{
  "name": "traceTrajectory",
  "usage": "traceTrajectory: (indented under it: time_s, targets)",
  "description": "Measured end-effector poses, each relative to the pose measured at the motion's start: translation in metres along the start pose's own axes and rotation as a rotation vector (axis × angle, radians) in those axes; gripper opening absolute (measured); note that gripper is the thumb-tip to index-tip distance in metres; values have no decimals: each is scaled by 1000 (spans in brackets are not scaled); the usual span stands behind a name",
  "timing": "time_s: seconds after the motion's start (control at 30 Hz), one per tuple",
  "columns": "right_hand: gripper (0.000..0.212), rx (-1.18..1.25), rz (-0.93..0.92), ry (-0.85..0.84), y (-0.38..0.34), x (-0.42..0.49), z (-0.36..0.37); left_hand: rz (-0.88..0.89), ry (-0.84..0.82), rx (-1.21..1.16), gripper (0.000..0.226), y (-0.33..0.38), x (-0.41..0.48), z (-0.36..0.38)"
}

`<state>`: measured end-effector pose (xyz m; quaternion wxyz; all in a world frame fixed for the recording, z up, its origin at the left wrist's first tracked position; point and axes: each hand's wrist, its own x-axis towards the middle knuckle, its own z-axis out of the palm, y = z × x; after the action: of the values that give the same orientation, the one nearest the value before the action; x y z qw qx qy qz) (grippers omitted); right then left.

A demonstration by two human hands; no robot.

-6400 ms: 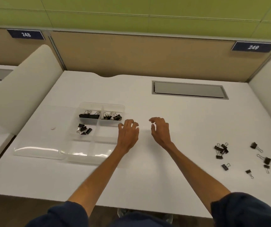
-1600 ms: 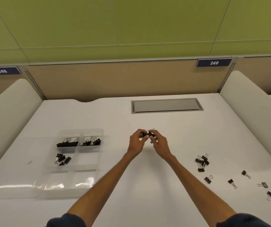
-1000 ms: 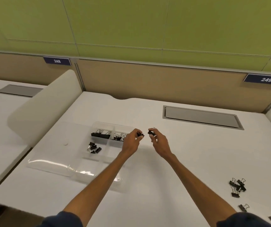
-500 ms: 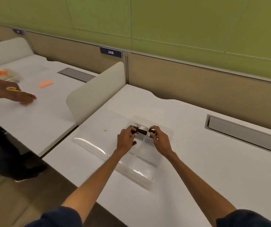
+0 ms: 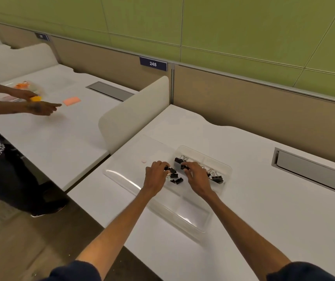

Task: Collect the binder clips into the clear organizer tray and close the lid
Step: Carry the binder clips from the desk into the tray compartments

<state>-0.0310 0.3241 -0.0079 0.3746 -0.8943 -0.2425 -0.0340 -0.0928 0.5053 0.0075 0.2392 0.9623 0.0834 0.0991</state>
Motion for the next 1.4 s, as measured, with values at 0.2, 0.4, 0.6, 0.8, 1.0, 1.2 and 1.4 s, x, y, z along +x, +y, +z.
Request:
traceTrajectory:
  time_s: [0.2, 0.4, 0.6, 0.8, 1.0, 1.2, 1.4]
  targets:
    - [36, -9, 22, -6, -3, 6, 8, 16, -5, 12, 22, 0, 3, 5]
    - [35, -147, 63, -85, -4, 4, 10, 49, -95, 106, 28, -4, 0, 11]
    - [39, -158, 88, -52, -8, -4, 4, 130, -20, 126, 51, -9, -8, 18]
    - [41, -156, 95, 70, 3, -14, -5, 155, 82, 112, 50, 2, -6, 21]
    - [44, -160, 158, 147, 18, -34, -26, 228, 68, 160, 26, 35, -6, 42]
    - [43, -224, 249, 245, 42, -67, -63, 280, 80, -22, 24, 79, -12, 63]
    - [42, -258, 394, 304, 77, -118, -99, 244, 49, -170, 16, 123, -28, 93]
